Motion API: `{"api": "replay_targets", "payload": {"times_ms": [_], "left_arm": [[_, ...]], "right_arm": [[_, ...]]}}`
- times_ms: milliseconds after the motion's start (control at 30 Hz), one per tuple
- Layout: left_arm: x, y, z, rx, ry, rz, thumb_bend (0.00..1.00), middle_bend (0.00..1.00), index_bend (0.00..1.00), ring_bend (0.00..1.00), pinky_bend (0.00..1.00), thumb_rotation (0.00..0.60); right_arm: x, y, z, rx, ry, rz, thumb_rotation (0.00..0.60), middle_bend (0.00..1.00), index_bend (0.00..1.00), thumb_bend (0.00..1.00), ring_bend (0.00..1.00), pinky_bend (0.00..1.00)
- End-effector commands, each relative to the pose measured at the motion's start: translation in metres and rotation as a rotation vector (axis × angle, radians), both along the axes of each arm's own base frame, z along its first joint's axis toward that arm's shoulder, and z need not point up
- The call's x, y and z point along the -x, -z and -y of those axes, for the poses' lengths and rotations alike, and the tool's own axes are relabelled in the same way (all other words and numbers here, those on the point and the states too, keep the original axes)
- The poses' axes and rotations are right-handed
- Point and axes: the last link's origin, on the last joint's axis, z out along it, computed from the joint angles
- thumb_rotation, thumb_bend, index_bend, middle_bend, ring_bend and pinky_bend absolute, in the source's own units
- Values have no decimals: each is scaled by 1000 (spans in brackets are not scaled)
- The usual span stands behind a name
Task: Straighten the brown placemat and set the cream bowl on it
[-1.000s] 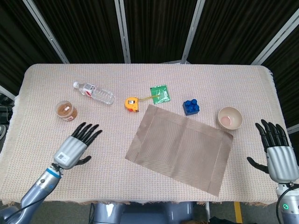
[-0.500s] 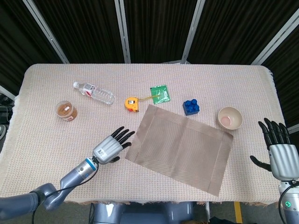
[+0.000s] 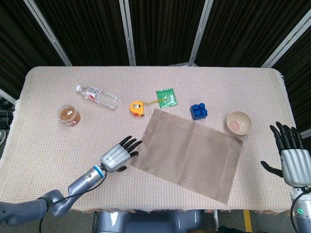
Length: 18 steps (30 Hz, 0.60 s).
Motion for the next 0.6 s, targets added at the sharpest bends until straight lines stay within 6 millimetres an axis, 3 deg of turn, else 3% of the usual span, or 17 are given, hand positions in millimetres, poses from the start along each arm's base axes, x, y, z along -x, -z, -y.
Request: {"api": "replay_targets", "payload": {"times_ms": [33,467,600], "left_arm": [[0,3,-1,2,0,-5,243,0,306,0,0,600],[-9,17,-4,13,9,-19,246,0,308,0,0,600],[-13,20,-4,16,16,-20,294,0,317,0,0,600]], "right_arm": [[0,-1,0,2,-3,2,600,0,0,7,0,0],[-1,-3,-1,11,-10,9,600,0,0,7,0,0],[-1,-4,0,11,-13,9,600,0,0,7,0,0]]}}
